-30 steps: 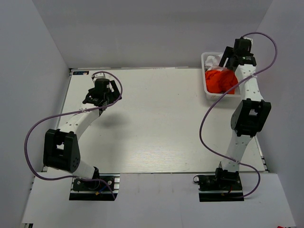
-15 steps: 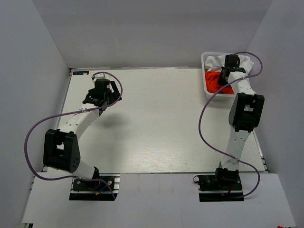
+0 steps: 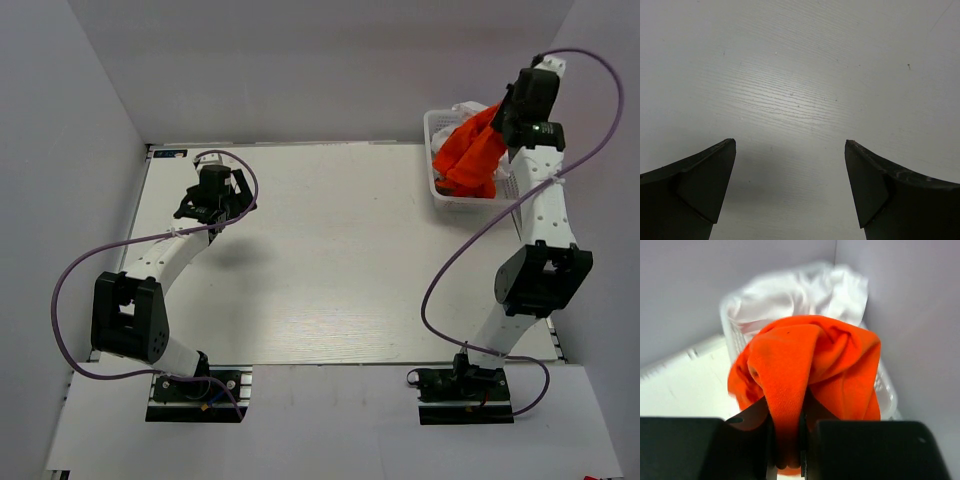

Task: Fold and stack the t-shirts
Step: Grab crumpled tshirt from bin with the right arm, then move the tshirt to the center of the board

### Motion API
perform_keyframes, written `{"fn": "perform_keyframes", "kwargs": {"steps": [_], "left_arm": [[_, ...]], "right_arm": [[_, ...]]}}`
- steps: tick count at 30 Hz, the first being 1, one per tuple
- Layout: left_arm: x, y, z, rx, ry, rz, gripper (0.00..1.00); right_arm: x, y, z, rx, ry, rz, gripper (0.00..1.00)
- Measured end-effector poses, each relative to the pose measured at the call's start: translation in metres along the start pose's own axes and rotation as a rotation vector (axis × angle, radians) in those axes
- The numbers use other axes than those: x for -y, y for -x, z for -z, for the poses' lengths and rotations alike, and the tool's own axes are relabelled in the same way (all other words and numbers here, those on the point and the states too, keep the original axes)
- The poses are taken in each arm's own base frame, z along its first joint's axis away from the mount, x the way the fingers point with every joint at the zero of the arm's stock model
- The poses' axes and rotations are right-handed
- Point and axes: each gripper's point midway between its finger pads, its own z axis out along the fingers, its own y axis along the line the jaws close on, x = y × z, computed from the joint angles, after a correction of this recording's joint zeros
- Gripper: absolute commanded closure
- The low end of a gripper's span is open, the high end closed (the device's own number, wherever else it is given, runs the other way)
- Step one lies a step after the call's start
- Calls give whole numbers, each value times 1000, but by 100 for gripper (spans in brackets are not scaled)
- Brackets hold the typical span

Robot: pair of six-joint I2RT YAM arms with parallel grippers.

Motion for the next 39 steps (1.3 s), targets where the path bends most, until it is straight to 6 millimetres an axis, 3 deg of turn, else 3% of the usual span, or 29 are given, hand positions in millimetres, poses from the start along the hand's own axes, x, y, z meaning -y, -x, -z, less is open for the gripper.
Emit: {"fn": "perform_keyframes", "kwargs": {"steps": [4, 9, 18, 23, 26, 28, 30, 34, 36, 38, 39], "left_arm": [[1, 1, 0, 3, -5, 1, 0], [2, 1, 0, 1, -9, -3, 0], [4, 2, 3, 1, -26, -4, 0], [3, 5, 10, 5, -26, -3, 0], [-1, 8, 18, 12, -11, 4, 0], [-7, 9, 25, 14, 16, 16, 0], [-13, 10, 34, 17, 41, 34, 0], [-19, 20, 55, 53, 57, 70, 0], [-23, 24, 66, 79, 60, 98, 0], [-26, 25, 75, 96, 59, 121, 0], [-28, 25, 78, 102, 60, 135, 0]], "right_arm": [[0, 65, 36, 159, 11, -23, 100], [-4, 113, 65, 276, 45, -25, 100], [-47, 154, 107, 400, 307, 10, 100], [-97, 160, 144, 424, 602, 10, 100], [-144, 145, 160, 385, 782, 41, 100], [-186, 127, 171, 345, 903, 70, 100], [-233, 101, 182, 292, 1016, 106, 100], [-322, 29, 206, 156, 1204, 180, 100], [-349, -7, 217, 87, 1266, 201, 100], [-361, -41, 218, 18, 1294, 208, 100], [-361, -56, 213, -16, 1290, 203, 88]]}}
